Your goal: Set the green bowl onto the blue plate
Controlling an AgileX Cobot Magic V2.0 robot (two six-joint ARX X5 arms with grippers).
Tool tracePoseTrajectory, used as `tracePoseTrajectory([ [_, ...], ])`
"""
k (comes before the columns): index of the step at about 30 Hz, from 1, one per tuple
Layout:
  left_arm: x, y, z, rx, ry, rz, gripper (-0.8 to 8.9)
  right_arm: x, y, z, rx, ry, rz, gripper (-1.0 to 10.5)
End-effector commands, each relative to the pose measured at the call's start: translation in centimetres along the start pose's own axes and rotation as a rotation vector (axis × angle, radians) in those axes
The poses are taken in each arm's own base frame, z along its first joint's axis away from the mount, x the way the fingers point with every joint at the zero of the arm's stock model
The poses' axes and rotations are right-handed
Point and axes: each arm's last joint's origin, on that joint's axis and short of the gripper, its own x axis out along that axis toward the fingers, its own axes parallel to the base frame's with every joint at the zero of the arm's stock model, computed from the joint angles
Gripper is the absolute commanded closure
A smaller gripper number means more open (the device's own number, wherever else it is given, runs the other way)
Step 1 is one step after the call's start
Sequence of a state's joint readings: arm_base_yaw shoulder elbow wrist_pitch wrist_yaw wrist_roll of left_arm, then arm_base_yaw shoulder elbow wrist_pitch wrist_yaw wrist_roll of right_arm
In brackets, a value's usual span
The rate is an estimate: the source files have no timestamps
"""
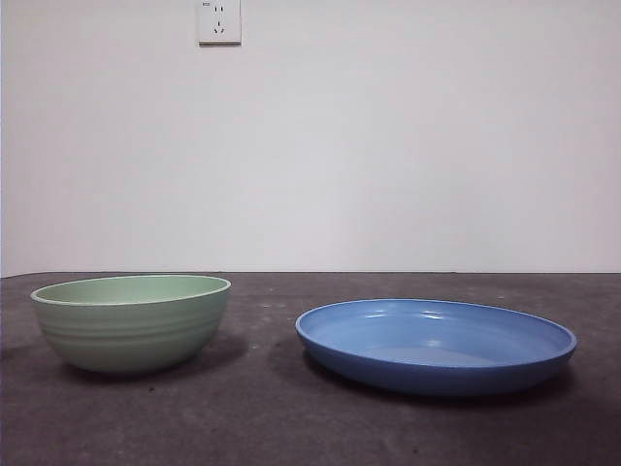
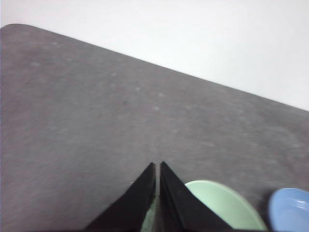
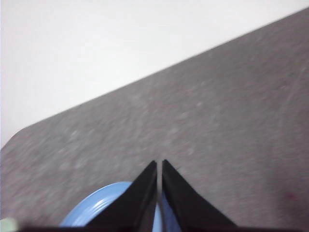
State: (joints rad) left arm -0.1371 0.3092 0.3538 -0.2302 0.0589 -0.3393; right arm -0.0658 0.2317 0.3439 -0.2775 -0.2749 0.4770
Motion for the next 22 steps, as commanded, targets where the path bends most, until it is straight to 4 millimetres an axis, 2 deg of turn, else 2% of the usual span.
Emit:
tracePoseTrajectory([
  [1,0.0,-1.1,2.5,-0.012,0.011,-0.052,7.97,-0.3,1.5,2.0,-0.026,0.019,0.064,9.3],
  [8,1.1,-3.7,7.7,-0.019,0.146,-0.226,7.97,0.1,5.2,5.8,-0.097,0.133,0.266,9.3],
  [12,1.6,-5.2,9.4,-0.011,0.201,-0.333,7.97,0.6,6.8,6.9,-0.146,0.251,0.364,9.3],
  [16,2.2,-6.3,9.5,0.012,0.301,-0.472,7.97,1.3,7.7,7.3,-0.198,0.390,0.463,9.3],
  [22,3.1,-7.0,7.8,0.067,0.470,-0.569,7.94,2.7,7.7,6.2,-0.237,0.545,0.522,9.3],
])
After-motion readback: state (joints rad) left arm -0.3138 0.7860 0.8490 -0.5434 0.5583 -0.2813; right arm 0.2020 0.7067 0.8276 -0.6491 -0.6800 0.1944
